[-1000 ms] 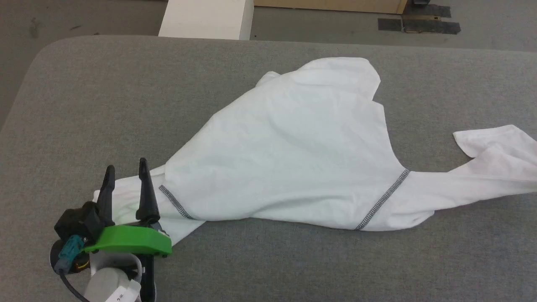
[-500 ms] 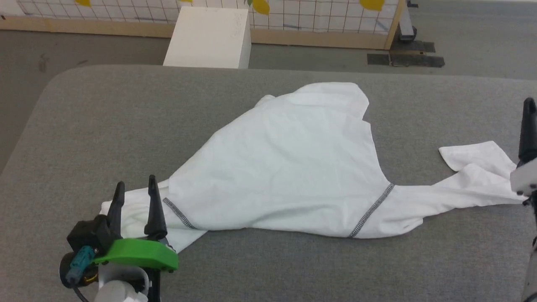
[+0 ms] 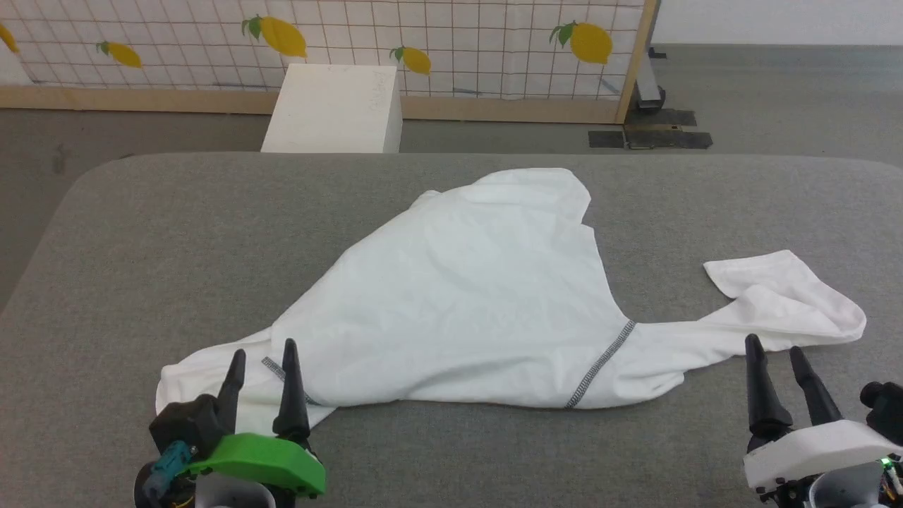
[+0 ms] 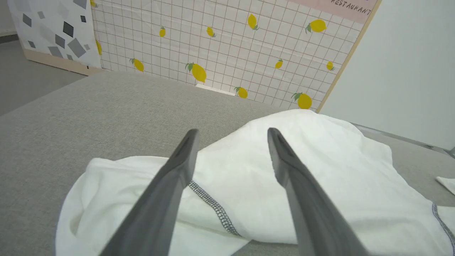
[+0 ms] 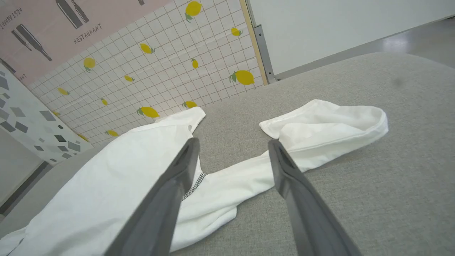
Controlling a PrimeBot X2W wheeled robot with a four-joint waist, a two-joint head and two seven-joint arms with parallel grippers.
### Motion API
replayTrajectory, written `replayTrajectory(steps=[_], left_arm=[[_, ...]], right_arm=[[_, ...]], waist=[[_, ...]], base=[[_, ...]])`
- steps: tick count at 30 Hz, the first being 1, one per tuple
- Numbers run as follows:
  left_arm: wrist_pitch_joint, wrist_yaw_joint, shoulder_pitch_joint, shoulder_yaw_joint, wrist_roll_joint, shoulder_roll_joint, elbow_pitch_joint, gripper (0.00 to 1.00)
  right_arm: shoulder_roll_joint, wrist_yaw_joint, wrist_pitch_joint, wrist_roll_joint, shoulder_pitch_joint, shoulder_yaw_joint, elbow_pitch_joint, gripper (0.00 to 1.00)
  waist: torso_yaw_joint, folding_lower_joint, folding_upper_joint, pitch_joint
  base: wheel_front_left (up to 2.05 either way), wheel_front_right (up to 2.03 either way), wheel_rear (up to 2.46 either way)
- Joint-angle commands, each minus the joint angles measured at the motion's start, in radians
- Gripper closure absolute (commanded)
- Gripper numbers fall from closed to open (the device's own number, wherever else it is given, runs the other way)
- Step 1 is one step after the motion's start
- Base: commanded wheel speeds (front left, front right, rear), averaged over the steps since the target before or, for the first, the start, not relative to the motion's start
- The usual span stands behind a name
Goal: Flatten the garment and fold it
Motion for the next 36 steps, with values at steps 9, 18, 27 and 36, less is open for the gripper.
replayTrajectory(steps=[9, 18, 27, 36], left_arm=[[0.312, -0.047, -0.303, -0.072, -0.022, 0.056, 0.071, 0.00], [0.853, -0.090, -0.810, -0.230, 0.011, 0.076, 0.316, 0.00], [0.955, -0.092, -0.938, -0.343, 0.127, 0.148, 0.500, 0.00], [0.874, -0.093, -0.941, -0.319, 0.082, 0.139, 0.580, 1.00]], right_arm=[[0.000, -0.001, -0.041, 0.008, -0.080, 0.058, 0.024, 0.00], [0.000, -0.001, -0.059, 0.027, -0.171, 0.108, 0.001, 0.00], [0.000, -0.001, -0.092, 0.020, -0.207, 0.145, 0.023, 0.00], [0.000, -0.001, -0.114, 0.035, -0.240, 0.173, 0.045, 0.00]], waist=[[-0.071, 0.0001, 0.0000, 0.069], [-0.171, 0.0001, 0.0000, 0.262], [-0.242, 0.0001, 0.0000, 0.378], [-0.254, 0.0001, 0.0000, 0.414]], base=[[0.00, 0.00, 0.00], [0.00, 0.00, 0.00], [0.00, 0.00, 0.00], [0.00, 0.00, 0.00]])
